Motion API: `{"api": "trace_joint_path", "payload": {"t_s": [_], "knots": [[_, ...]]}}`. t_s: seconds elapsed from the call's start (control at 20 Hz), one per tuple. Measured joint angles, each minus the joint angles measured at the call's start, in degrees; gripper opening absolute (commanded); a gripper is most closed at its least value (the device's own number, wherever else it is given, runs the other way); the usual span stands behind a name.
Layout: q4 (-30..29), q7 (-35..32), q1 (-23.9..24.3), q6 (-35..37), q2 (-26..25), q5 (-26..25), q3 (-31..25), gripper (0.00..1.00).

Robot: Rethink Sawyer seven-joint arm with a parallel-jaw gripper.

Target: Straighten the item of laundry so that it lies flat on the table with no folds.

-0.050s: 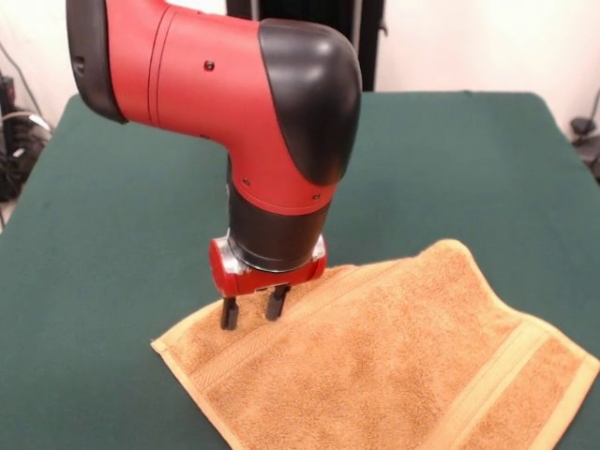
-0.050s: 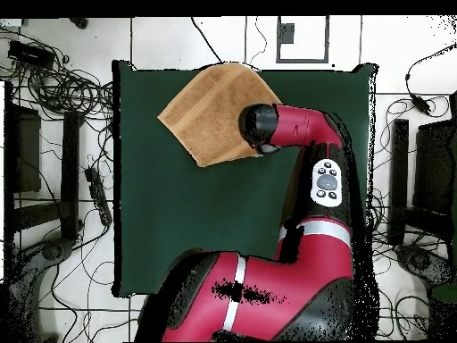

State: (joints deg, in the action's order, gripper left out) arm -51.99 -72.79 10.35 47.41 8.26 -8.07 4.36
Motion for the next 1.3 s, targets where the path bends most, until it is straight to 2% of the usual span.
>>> {"api": "trace_joint_path", "payload": {"t_s": [1.3], "knots": [[-0.02,0.00,1.74,0.02,0.23,-0.13,-1.86,1.00]]}}
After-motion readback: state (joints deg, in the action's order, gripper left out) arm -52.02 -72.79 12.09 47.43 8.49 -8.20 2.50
